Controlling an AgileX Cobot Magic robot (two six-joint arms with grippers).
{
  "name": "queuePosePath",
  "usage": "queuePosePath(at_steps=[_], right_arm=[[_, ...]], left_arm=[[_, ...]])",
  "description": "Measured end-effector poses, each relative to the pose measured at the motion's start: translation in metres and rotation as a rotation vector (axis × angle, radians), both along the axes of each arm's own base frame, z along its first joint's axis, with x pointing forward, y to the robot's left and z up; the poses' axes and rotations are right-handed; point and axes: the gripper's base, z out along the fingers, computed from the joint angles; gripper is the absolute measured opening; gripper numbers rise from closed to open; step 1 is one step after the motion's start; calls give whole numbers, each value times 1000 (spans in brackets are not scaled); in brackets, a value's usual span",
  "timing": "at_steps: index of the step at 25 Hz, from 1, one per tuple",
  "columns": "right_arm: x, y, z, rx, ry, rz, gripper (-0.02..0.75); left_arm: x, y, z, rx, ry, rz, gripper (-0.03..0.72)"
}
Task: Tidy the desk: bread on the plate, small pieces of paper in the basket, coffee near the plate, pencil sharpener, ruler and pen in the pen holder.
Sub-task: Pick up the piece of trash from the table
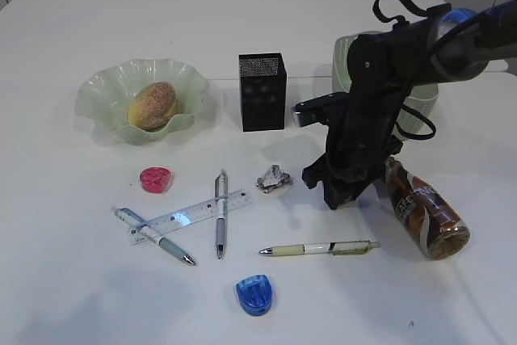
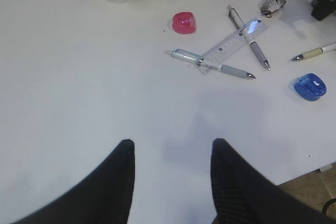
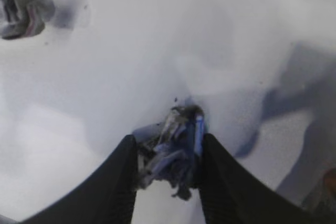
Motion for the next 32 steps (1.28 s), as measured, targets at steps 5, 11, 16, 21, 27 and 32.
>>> queuePosePath(at_steps=[5, 11, 16, 21, 27, 32], right_arm=[[0, 0, 0, 1, -4, 0, 226], [2, 1, 2, 5, -10, -1, 77], [1, 1, 2, 4, -4, -1, 31], [0, 0, 20, 13, -35, 1, 29], [-1, -1, 62, 41, -130, 1, 29], [11, 1, 97, 73, -228, -28, 29]], left_arm=[[0, 0, 0, 0, 0, 0, 330], [0, 0, 0, 0, 0, 0, 330], [0, 0, 0, 0, 0, 0, 330], [0, 0, 0, 0, 0, 0, 330], [0, 0, 0, 0, 0, 0, 330], [0, 0, 0, 0, 0, 0, 330]])
